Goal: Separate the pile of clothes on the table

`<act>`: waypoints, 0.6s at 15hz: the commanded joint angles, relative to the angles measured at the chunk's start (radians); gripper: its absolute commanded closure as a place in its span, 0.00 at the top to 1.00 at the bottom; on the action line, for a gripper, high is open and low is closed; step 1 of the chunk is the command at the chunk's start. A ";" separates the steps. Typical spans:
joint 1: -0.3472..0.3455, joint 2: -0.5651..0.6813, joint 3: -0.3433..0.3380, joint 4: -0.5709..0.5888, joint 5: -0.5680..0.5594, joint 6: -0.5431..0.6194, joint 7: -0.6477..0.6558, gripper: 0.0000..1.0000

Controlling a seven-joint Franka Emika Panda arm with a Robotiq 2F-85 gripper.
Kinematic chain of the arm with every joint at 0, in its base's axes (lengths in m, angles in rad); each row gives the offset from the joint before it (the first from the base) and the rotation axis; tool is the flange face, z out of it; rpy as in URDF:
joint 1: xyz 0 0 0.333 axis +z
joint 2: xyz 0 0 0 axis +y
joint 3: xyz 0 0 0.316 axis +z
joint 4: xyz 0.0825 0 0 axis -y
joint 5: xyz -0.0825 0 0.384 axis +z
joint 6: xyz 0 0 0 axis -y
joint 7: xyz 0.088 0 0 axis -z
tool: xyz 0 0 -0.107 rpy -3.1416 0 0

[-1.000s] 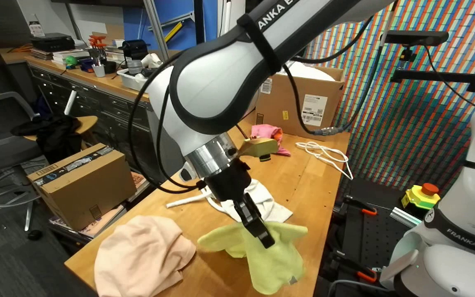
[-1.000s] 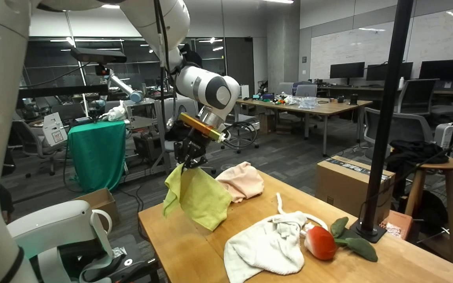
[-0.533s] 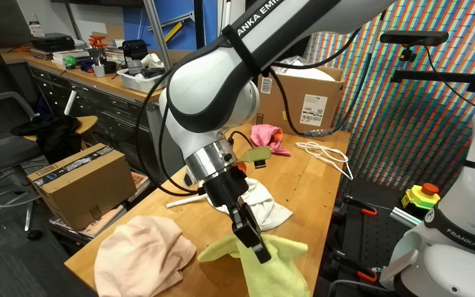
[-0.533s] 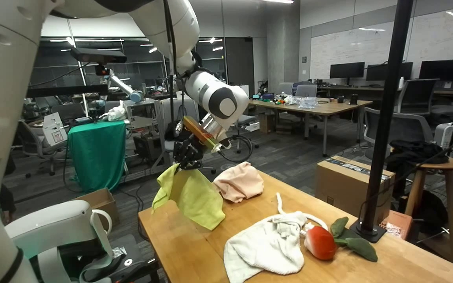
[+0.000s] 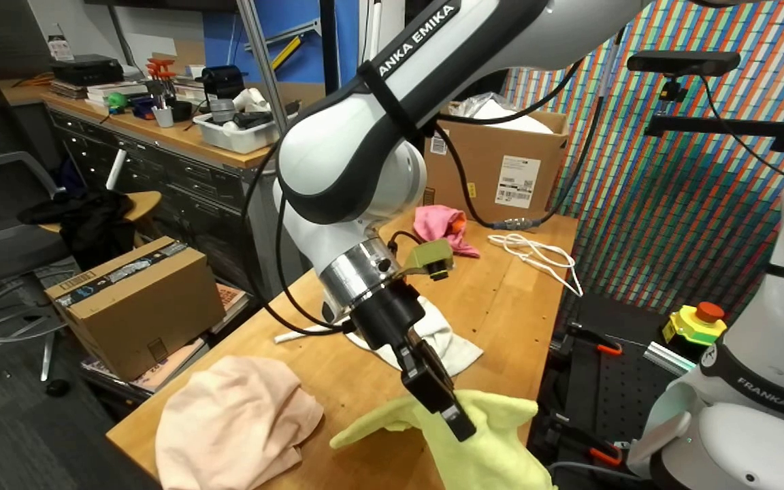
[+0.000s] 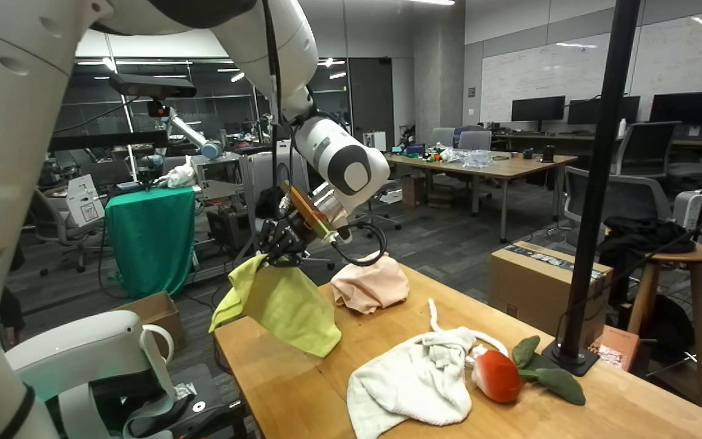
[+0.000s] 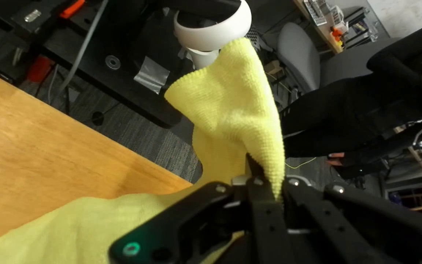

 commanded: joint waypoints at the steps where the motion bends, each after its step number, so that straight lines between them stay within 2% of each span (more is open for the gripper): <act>1: 0.003 -0.010 0.006 -0.008 0.043 0.000 0.003 0.01; 6: 0.023 -0.005 0.006 -0.019 0.041 0.041 0.014 0.01; 7: 0.025 -0.004 0.006 -0.018 0.037 0.045 0.016 0.29; 9: 0.031 0.001 0.005 -0.015 0.035 0.061 0.025 0.35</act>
